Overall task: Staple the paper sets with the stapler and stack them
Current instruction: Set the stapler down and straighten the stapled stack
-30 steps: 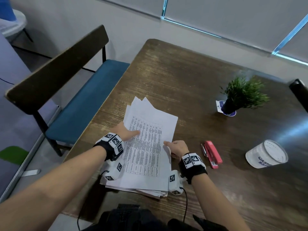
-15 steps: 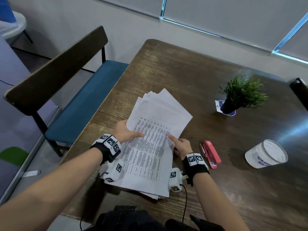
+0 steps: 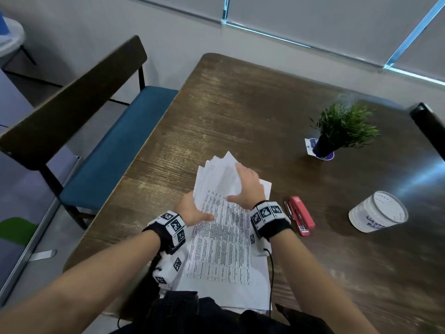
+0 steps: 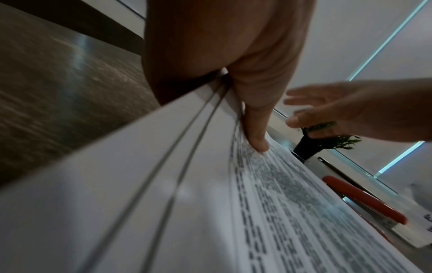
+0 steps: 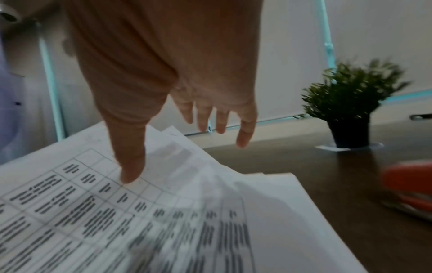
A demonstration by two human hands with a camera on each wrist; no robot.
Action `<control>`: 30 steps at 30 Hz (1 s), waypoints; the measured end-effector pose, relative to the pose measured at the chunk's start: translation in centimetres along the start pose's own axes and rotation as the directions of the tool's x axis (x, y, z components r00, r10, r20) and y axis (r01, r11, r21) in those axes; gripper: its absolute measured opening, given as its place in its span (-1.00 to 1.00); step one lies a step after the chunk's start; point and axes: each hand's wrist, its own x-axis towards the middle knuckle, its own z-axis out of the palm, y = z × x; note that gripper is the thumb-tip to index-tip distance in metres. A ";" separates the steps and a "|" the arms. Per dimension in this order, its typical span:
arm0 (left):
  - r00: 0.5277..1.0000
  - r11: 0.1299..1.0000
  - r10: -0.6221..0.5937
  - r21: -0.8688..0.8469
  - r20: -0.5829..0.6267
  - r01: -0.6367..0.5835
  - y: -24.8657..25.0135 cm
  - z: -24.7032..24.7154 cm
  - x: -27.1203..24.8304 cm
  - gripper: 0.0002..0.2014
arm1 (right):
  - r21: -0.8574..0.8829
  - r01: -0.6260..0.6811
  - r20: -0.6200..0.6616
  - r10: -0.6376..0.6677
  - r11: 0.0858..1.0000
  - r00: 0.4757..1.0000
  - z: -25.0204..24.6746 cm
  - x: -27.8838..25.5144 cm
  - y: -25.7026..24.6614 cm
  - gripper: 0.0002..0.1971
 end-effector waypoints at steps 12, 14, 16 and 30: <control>0.996 0.929 0.088 0.360 0.003 -0.083 -0.1 -0.7 0.3 0.32 | 0.055 0.105 0.051 -0.107 0.993 0.993 0.2 2.0 0.0 -0.64; 0.991 0.903 0.134 0.409 0.027 -0.134 0.7 -0.7 0.3 0.42 | 0.148 0.133 0.088 -0.147 0.980 0.985 0.6 1.7 0.0 -0.68; 0.983 0.900 0.167 0.395 0.071 -0.181 1.3 -0.5 0.6 0.36 | 0.256 0.150 0.048 -0.168 0.955 0.985 0.6 1.4 -0.1 -0.62; 0.989 0.907 0.147 -0.396 -0.020 -0.143 5.9 -2.0 0.7 -0.73 | 0.790 -0.368 -0.001 0.602 0.490 0.798 -3.0 -2.1 6.3 0.45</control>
